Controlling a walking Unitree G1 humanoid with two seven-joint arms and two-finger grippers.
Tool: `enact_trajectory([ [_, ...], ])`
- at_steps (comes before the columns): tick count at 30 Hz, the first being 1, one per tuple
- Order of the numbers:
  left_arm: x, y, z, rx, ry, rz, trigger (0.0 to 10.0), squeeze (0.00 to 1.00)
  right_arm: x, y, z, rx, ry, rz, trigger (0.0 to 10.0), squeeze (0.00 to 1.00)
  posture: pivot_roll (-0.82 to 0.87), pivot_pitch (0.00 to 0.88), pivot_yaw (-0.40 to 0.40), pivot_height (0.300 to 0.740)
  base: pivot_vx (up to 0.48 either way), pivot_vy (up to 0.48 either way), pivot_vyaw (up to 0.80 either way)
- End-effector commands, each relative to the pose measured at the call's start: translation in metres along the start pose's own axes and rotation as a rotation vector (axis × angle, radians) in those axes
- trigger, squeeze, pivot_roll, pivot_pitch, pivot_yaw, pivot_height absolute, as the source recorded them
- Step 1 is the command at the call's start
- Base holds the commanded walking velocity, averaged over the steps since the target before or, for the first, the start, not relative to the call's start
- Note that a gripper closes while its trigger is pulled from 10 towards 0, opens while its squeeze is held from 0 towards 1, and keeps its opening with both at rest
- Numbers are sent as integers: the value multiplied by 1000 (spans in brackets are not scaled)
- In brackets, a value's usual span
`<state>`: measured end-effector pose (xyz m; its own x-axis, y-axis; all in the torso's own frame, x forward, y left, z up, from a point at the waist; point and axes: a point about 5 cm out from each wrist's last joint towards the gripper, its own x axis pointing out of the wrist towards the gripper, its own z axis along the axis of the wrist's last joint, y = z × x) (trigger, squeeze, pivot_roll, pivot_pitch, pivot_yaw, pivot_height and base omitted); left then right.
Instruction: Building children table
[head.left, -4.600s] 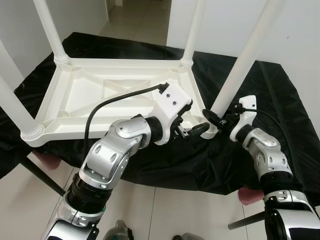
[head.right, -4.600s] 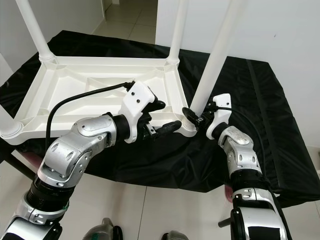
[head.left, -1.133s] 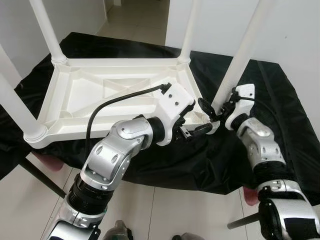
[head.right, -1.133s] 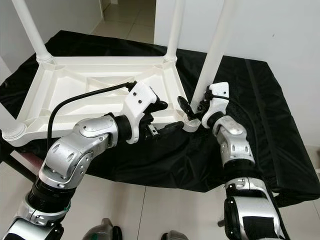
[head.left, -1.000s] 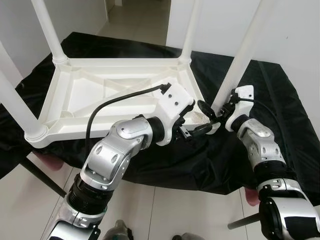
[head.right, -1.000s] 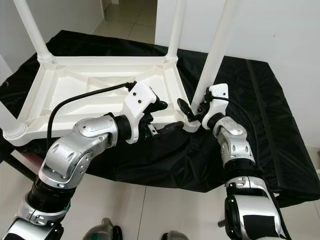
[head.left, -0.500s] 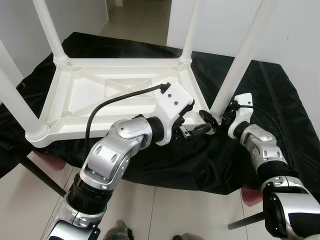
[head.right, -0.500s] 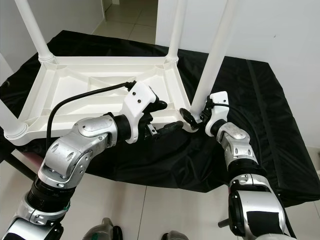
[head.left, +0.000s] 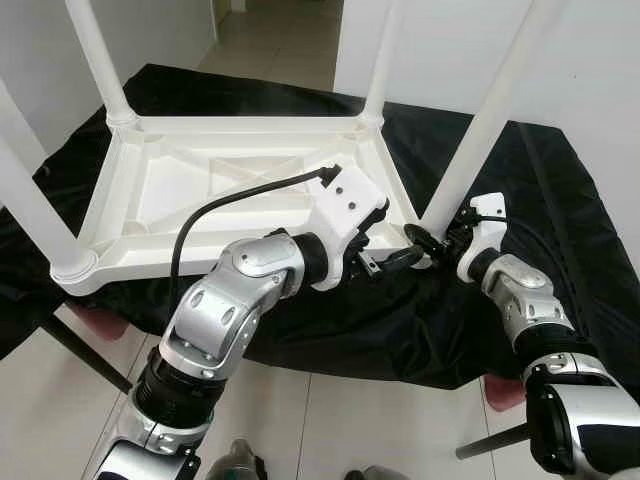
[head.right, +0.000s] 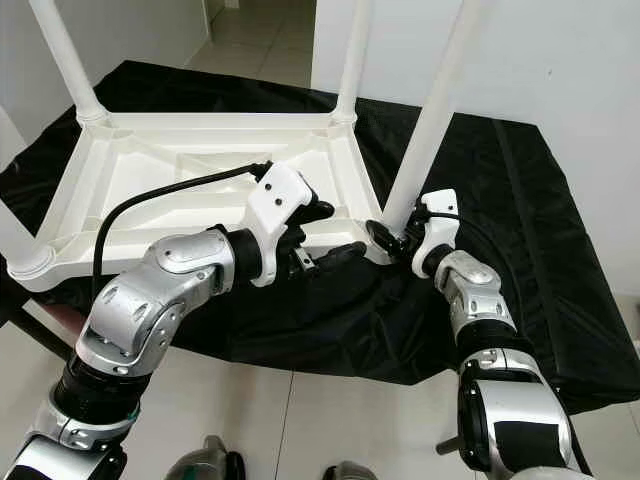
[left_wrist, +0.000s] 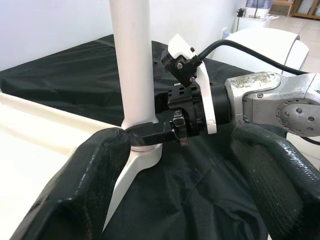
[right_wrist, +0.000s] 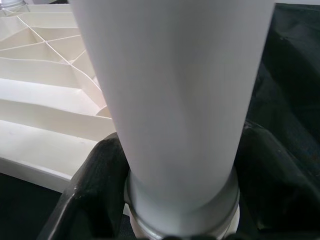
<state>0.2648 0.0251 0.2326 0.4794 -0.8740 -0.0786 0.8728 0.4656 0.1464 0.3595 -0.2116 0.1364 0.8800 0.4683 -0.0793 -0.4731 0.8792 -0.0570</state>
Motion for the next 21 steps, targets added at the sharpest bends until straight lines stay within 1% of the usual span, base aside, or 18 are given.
enact_trajectory([
  [1, 1, 1, 4, 10, -6, 28, 10000, 0, -2, 0, -1, 3, -14, -5, 0, 0, 63, 14, -25, 740, 0, 0, 0],
  [2, 1, 1, 4, 10, -6, 28, 10000, 0, -2, 0, -1, 7, -15, -15, 3216, 0, 63, 15, -26, 740, 0, 0, 0],
  [4, 1, 1, 4, 10, -5, 28, 10000, 0, -2, 0, -2, 9, -15, -21, 3216, 0, 62, 15, -26, 740, 0, 0, 0],
  [5, 1, 1, 4, 10, -5, 28, 10000, 0, -1, 1, -2, 12, -15, -39, 10000, 0, 62, 15, -26, 740, 0, 0, 0],
  [10, 1, 1, 4, 8, -5, 27, 10000, 0, 2, 6, -4, 30, -30, -102, 10000, 0, 62, 14, -27, 740, 0, 0, 0],
  [13, 1, 0, 4, 7, -5, 25, 10000, 0, 5, 10, -6, 43, -37, -174, 10000, 0, 63, 15, -29, 740, 0, 0, 0],
  [17, 1, 0, 3, 8, -4, 24, 10000, 0, 6, 12, -6, 52, -37, -190, 10000, 0, 63, 15, -30, 740, 0, 0, 0],
  [19, 1, -1, 3, 7, -4, 23, 10000, 0, 8, 15, -6, 75, -48, -265, 10000, 0, 67, 14, -33, 740, 0, 0, 0],
  [20, 1, -1, 3, 7, -4, 23, 10000, 0, 8, 15, -6, 75, -48, -265, 10000, 0, 67, 14, -33, 740, 0, 0, 0],
  [21, 1, -1, 3, 6, -4, 23, 10000, 0, 10, 16, -7, 109, -51, -366, 10000, 0, 66, 13, -33, 740, 0, 0, 0],
])
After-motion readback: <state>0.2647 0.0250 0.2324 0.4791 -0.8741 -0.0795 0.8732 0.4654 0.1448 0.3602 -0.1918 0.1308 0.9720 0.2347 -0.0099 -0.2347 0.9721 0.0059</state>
